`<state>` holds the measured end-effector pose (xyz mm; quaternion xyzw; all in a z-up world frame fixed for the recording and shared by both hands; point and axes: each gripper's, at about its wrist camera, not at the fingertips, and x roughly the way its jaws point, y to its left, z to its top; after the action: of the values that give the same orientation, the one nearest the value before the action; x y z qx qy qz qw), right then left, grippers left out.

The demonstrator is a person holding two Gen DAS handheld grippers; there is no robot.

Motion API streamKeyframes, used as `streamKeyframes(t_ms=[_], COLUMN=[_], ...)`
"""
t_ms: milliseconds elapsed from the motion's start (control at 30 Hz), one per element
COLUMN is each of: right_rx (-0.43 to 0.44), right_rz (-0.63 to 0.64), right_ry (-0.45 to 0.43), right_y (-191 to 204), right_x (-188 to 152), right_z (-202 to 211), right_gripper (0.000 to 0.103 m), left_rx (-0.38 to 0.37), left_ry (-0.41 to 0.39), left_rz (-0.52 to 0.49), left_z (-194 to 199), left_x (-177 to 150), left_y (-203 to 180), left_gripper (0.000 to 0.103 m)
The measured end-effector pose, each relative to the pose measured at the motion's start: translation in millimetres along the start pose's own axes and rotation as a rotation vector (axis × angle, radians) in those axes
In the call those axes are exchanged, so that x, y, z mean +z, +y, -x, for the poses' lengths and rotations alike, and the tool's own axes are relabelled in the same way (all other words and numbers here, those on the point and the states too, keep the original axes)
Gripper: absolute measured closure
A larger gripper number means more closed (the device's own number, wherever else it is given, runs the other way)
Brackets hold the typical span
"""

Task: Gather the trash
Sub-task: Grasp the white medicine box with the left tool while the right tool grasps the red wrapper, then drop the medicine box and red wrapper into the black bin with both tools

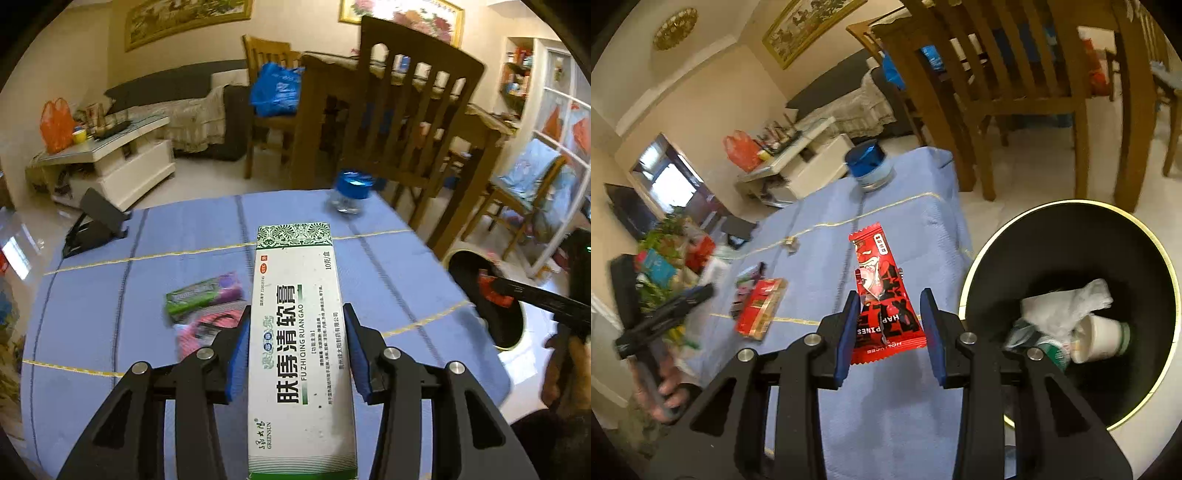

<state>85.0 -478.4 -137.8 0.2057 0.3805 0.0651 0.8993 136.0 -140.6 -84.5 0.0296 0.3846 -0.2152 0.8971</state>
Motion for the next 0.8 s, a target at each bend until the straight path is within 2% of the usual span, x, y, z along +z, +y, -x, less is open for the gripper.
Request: streamKeyframes(t_ms=[100, 167, 300, 433, 533, 600, 633, 667, 700, 800], right_rx=[-0.071, -0.087, -0.121, -0.195, -0.284, -0.349, -0.366, -0.375, -0.390, -0.357], right_rz=[-0.014, -0.043, -0.076, -0.109, -0.088, -0.082, -0.098, -0.110, -0.135, -0.183], right_ry=[0.015, 0.033, -0.026, -0.035, -0.086, -0.101, -0.085, -0.068, -0.046, -0.076], right_y=[-10, -21, -39, -59, -62, -66, -72, -76, -83, -94], right_x=[-3, -5, -5, -7, -4, -1, 0, 0, -2, 0], right_z=[-2, -4, 17, 25, 37, 39, 35, 32, 28, 38], right_gripper=[0.069, 0.069, 0.069, 0.069, 0.069, 0.064, 0.057, 0.043, 0.036, 0.035], left_rx=[-0.036, -0.070, -0.101, -0.127, -0.142, -0.154, -0.159, -0.165, -0.166, -0.176], left_ry=[0.003, 0.017, 0.025, 0.027, 0.022, 0.023, 0.024, 0.025, 0.025, 0.028], left_rz=[-0.020, -0.037, -0.090, -0.139, -0.177, -0.204, -0.215, -0.230, -0.244, -0.278], left_z=[2, 0, -2, -9, -15, -19, -22, -25, -27, -35], left_x=[-6, -9, -14, -10, -5, -2, -1, 0, 1, 3], left_y=[-19, -31, -57, -87, -112, -131, -138, -148, -155, -177], left_gripper=[0.059, 0.059, 0.059, 0.058, 0.058, 0.058, 0.058, 0.058, 0.058, 0.058])
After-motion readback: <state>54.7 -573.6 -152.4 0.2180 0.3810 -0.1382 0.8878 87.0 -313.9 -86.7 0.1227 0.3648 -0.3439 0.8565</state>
